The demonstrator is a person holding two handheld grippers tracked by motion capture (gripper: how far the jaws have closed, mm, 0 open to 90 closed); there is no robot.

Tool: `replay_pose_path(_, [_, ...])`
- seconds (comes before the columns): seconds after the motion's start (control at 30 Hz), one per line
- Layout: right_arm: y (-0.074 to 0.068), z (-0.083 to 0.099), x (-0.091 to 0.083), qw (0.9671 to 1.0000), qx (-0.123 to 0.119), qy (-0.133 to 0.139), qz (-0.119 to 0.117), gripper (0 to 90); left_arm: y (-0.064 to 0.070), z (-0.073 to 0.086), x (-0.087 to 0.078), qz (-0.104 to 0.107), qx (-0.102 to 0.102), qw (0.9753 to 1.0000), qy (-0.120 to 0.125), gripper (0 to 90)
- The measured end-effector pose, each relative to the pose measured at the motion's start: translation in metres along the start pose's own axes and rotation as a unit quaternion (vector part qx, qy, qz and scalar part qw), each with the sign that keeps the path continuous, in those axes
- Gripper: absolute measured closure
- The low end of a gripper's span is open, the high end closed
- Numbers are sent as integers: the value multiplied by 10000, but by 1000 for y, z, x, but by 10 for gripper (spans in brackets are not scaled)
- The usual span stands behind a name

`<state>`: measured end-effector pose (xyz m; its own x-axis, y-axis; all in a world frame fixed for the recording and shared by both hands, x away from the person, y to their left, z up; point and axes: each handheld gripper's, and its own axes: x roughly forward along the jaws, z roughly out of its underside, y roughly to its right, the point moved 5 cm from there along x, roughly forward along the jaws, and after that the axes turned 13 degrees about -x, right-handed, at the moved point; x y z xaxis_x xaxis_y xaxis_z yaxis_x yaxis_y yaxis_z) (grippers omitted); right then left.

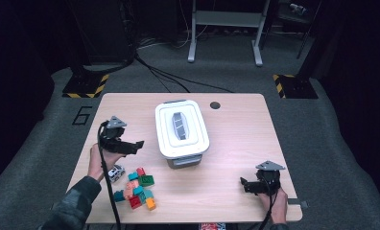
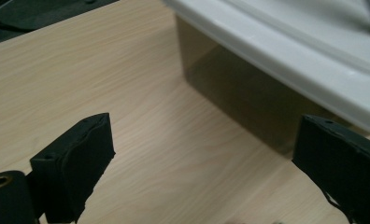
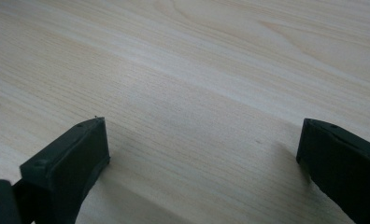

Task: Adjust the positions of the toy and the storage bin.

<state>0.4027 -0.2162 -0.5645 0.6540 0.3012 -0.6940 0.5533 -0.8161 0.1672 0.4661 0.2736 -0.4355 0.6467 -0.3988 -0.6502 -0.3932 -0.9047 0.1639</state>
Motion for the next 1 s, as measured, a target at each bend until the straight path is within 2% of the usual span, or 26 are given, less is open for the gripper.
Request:
replay_pose_path(0.03, [0,0,0,10000,0,0,0,17,-5,2,0,-29,-52,10000,21,31])
replay_pose_path(0.1, [0,0,0,10000,-1,0,0,17,-22,8,-2,-214,-84,9997,29,25])
replay_pose_path(0.17, [0,0,0,10000,3,0,4,17,-34,14,-1,-265,-178,9995,48,15])
replay_pose_path(0.27, [0,0,0,10000,24,-1,-5,17,-56,27,3,-246,-220,9994,-130,17])
replay_pose_path(0.33, [0,0,0,10000,30,1,0,17,-71,37,8,-344,-363,9985,-236,13])
replay_pose_path(0.5, [0,0,0,10000,38,-1,7,17,-103,63,26,-290,-754,9958,-425,0])
replay_pose_path(0.57, [0,0,0,10000,42,-2,14,17,-113,76,34,-358,-801,9947,-531,0])
replay_pose_path(0.63, [0,0,0,10000,43,-1,15,17,-120,85,38,-425,-855,9938,-578,0])
replay_pose_path(0.7, [0,0,0,10000,44,-2,14,17,-124,90,41,-426,-927,9935,-499,0])
replay_pose_path(0.77, [0,0,0,10000,44,-2,15,17,-126,94,44,-328,-1051,9925,-525,0])
replay_pose_path(0.83, [0,0,0,10000,47,-4,17,17,-128,96,47,-307,-1046,9926,-539,0])
replay_pose_path(0.87, [-1,0,0,10000,51,-3,20,17,-129,97,47,-379,-890,9940,-503,0])
replay_pose_path(0.9, [-1,0,0,10000,50,4,11,16,-128,98,48,-426,-830,9947,-443,0])
replay_pose_path(0.97, [-1,0,0,10000,54,-5,21,16,-126,101,50,-590,-574,9960,-356,0])
replay_pose_path(1.0, [-1,0,0,10000,50,2,13,15,-125,103,51,-599,-544,9964,-243,0])
